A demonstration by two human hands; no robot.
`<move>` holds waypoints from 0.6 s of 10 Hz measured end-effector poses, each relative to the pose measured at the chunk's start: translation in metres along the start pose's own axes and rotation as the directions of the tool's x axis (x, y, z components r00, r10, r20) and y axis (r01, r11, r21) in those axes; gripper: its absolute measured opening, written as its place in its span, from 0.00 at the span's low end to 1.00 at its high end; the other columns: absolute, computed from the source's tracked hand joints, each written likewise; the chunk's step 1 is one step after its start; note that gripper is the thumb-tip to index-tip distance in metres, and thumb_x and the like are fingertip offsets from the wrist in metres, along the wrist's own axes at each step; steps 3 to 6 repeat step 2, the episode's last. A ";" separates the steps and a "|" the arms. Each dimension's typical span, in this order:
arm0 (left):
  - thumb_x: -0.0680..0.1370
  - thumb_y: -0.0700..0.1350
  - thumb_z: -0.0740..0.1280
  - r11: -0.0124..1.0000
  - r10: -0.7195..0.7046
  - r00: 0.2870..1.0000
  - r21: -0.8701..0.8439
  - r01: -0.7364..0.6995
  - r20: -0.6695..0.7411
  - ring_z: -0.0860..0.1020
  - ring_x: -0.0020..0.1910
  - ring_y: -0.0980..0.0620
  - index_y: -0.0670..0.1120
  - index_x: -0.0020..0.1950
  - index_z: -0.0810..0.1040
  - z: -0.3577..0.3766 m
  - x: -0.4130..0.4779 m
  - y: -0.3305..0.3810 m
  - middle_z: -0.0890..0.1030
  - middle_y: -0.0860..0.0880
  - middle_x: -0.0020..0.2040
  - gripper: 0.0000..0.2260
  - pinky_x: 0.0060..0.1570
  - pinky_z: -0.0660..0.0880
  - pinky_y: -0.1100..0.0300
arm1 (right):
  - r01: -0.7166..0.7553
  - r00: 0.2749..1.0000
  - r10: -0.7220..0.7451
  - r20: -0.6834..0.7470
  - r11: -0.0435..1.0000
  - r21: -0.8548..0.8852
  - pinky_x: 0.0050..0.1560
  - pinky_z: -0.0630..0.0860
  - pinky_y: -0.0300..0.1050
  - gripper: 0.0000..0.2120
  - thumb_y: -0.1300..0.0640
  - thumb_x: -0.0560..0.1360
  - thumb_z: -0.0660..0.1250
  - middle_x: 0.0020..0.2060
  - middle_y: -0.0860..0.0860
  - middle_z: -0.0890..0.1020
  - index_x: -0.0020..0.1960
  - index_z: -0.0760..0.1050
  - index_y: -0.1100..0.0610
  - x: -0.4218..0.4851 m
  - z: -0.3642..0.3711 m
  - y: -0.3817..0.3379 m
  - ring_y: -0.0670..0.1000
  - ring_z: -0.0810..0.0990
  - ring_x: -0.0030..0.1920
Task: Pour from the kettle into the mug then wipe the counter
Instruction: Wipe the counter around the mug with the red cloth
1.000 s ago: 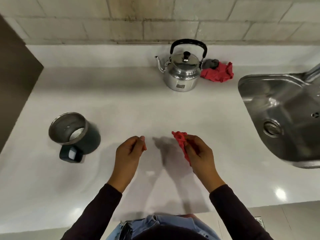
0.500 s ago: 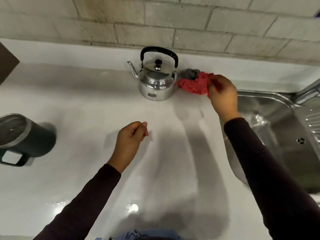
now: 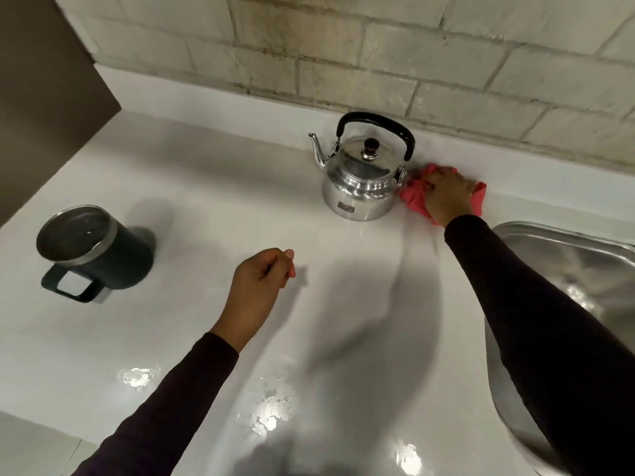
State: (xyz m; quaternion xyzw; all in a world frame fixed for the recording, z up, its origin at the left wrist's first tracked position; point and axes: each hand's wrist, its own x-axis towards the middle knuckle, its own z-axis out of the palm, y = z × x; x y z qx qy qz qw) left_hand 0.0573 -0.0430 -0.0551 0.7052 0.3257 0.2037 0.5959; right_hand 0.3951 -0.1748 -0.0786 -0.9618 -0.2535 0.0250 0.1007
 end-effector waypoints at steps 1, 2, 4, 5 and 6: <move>0.78 0.48 0.62 1.000 0.021 0.999 -0.005 -0.021 0.047 0.66 0.25 0.60 0.48 0.29 0.73 -0.002 -0.002 0.001 0.69 0.57 0.23 0.17 0.27 0.64 0.74 | 0.022 0.999 -0.023 -0.033 0.999 -0.027 0.69 0.51 0.67 0.15 0.58 0.75 0.58 0.60 0.58 0.78 0.58 0.77 0.56 -0.024 -0.023 -0.018 0.62 0.70 0.65; 0.78 0.49 0.62 0.999 0.054 0.994 -0.005 -0.054 0.099 0.67 0.25 0.61 0.50 0.29 0.73 -0.007 -0.003 0.008 0.71 0.57 0.24 0.17 0.27 0.64 0.74 | 0.048 0.992 -0.064 -0.113 0.990 -0.132 0.62 0.64 0.58 0.12 0.58 0.75 0.58 0.50 0.60 0.82 0.51 0.79 0.58 -0.059 -0.037 -0.036 0.62 0.78 0.53; 0.78 0.49 0.62 0.999 0.054 0.994 -0.005 -0.054 0.099 0.67 0.25 0.61 0.50 0.29 0.73 -0.007 -0.003 0.008 0.71 0.57 0.24 0.17 0.27 0.64 0.74 | 0.048 0.992 -0.064 -0.113 0.990 -0.132 0.62 0.64 0.58 0.12 0.58 0.75 0.58 0.50 0.60 0.82 0.51 0.79 0.58 -0.059 -0.037 -0.036 0.62 0.78 0.53; 0.78 0.49 0.62 0.999 0.054 0.994 -0.005 -0.054 0.099 0.67 0.25 0.61 0.50 0.29 0.73 -0.007 -0.003 0.008 0.71 0.57 0.24 0.17 0.27 0.64 0.74 | 0.048 0.992 -0.064 -0.113 0.990 -0.132 0.62 0.64 0.58 0.12 0.58 0.75 0.58 0.50 0.60 0.82 0.51 0.79 0.58 -0.059 -0.037 -0.036 0.62 0.78 0.53; 0.78 0.49 0.62 0.999 0.054 0.994 -0.005 -0.054 0.099 0.67 0.25 0.61 0.50 0.29 0.73 -0.007 -0.003 0.008 0.71 0.57 0.24 0.17 0.27 0.64 0.74 | 0.048 0.992 -0.064 -0.113 0.990 -0.132 0.62 0.64 0.58 0.12 0.58 0.75 0.58 0.50 0.60 0.82 0.51 0.79 0.58 -0.059 -0.037 -0.036 0.62 0.78 0.53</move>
